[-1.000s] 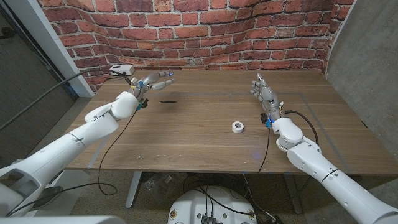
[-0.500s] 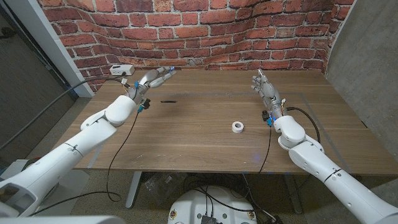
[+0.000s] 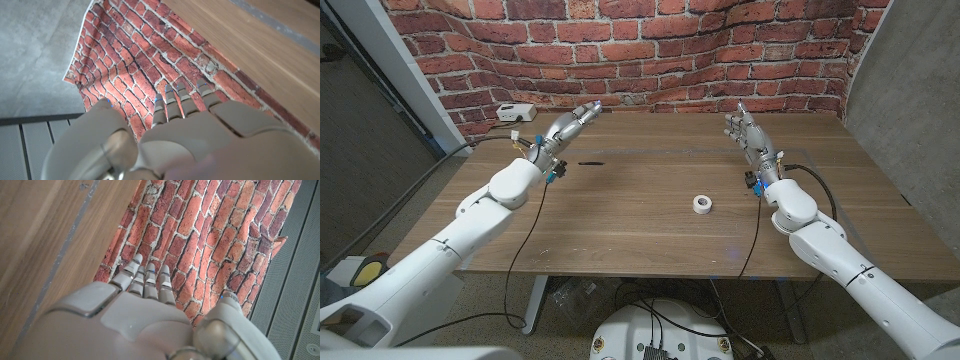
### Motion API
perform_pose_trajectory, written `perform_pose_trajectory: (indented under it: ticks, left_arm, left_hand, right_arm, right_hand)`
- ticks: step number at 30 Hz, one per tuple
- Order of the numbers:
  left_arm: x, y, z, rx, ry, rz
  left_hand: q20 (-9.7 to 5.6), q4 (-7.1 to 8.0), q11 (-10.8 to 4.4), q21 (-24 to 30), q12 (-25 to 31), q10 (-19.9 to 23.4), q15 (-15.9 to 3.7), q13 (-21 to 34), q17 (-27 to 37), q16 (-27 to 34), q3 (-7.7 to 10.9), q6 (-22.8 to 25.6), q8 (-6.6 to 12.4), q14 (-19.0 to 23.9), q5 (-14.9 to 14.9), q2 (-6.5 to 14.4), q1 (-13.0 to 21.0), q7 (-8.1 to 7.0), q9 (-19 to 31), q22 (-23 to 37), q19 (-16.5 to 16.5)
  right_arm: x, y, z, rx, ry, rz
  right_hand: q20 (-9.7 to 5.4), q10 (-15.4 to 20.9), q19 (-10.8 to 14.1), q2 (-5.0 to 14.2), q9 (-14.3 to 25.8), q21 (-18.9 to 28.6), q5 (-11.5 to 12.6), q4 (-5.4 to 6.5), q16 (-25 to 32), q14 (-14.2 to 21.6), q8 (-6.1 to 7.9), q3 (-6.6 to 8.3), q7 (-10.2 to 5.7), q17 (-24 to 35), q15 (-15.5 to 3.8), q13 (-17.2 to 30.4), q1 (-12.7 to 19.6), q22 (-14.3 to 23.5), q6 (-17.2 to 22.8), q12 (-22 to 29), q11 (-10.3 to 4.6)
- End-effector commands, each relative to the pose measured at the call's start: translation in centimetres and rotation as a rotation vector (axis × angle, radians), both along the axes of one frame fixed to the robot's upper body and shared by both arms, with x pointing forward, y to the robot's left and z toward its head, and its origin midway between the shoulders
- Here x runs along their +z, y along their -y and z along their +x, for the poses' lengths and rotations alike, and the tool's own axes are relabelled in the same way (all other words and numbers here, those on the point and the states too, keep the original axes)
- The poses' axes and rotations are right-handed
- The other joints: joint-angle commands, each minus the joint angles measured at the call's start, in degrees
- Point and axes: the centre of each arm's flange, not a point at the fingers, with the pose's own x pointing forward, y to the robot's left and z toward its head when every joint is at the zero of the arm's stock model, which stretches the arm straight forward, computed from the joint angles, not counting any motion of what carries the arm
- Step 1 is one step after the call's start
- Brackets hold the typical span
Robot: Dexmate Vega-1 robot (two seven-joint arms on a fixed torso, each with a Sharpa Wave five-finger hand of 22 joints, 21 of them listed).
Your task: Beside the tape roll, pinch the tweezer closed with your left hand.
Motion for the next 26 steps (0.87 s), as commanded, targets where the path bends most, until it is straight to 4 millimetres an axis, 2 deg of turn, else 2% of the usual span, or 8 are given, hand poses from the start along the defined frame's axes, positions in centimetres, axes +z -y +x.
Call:
perform_pose_trajectory:
  ticks: [1, 7, 9, 15, 26]
  left_arm:
    - [-0.5, 1.8, 1.1, -0.159, -0.061, -0.142]
    - [-1.4, 1.7, 0.8, -0.125, -0.069, -0.146]
    - [-1.7, 1.6, 0.8, -0.127, -0.075, -0.147]
    - [-2.0, 1.7, 0.8, -0.125, -0.081, -0.151]
    - [-1.9, 1.9, 0.9, -0.131, -0.075, -0.144]
  left_hand:
    - [0.12, 0.02, -0.12, -0.08, 0.0, -0.26, 0.03, 0.04, 0.22, -0.02, -0.41, 0.29, 0.63, -0.48, 0.32, 0.01, -0.91, 0.72, 0.01, 0.1, -0.62]
    - [-0.07, -0.01, 0.2, -0.21, 0.0, -0.67, -0.19, 0.01, 0.2, -0.15, -0.74, 0.08, 0.68, -1.15, 0.36, -0.12, -1.46, 0.82, -0.02, 0.09, -1.1]
    - [-0.08, -0.03, 0.23, -0.24, 0.05, -0.67, -0.2, 0.0, 0.2, -0.14, -0.85, 0.1, 0.72, -1.22, 0.38, -0.19, -1.62, 0.79, -0.03, 0.09, -1.22]
    - [-0.06, -0.1, -0.23, -0.3, 0.15, -0.79, 0.05, -0.02, 0.18, -0.15, -1.24, 0.09, 0.83, -1.6, 0.43, -0.44, -2.16, 0.83, -0.06, 0.08, -1.55]
    - [-0.04, -0.24, -0.21, -0.34, 0.37, -0.66, 0.05, -0.04, 0.15, -0.08, -1.55, 0.66, 1.15, -1.87, 0.52, -0.54, -2.61, 0.85, -0.09, 0.07, -1.92]
  right_arm:
    - [0.7, 1.2, 0.4, 0.062, 0.018, 0.01]
    - [0.5, 1.7, 1.0, 0.102, 0.007, 0.001]
    - [0.2, 1.8, 1.1, 0.102, -0.004, 0.019]
    - [-0.1, 2.0, 1.0, 0.096, -0.014, 0.026]
    - [-0.6, 1.9, 0.9, 0.086, -0.026, 0.034]
  right_hand:
    - [0.0, -0.33, 0.29, 0.06, 0.08, 0.29, 0.01, -0.1, -0.14, -0.54, 0.14, -0.29, -1.04, 0.11, 0.18, 0.24, -0.32, 0.1, 0.72, -0.21, 0.05]
    - [-0.52, 0.41, 0.87, -0.02, 0.03, 0.42, 0.04, -0.15, 0.08, 0.08, -0.86, -0.45, 1.05, 0.09, -0.36, 0.21, -0.39, 0.09, -1.23, 0.03, 0.45]
    - [-0.58, 0.46, 0.96, -0.04, 0.02, 0.43, 0.05, -0.16, 0.08, 0.1, -0.99, -0.48, 1.3, 0.09, -0.34, 0.21, -0.4, 0.09, -1.52, 0.03, 0.42]
    - [-0.66, 0.63, 1.07, -0.07, 0.0, 0.44, 0.06, -0.16, 0.17, 0.38, -0.98, -0.53, 1.3, 0.09, -0.16, 0.2, -0.44, 0.08, -1.44, 0.07, 0.7]
    - [-0.56, 0.79, 1.06, -0.03, -0.01, 0.37, 0.09, -0.16, 0.18, 0.54, -0.85, -0.6, 1.16, 0.09, 0.02, 0.18, -0.48, 0.07, -1.01, 0.08, 0.82]
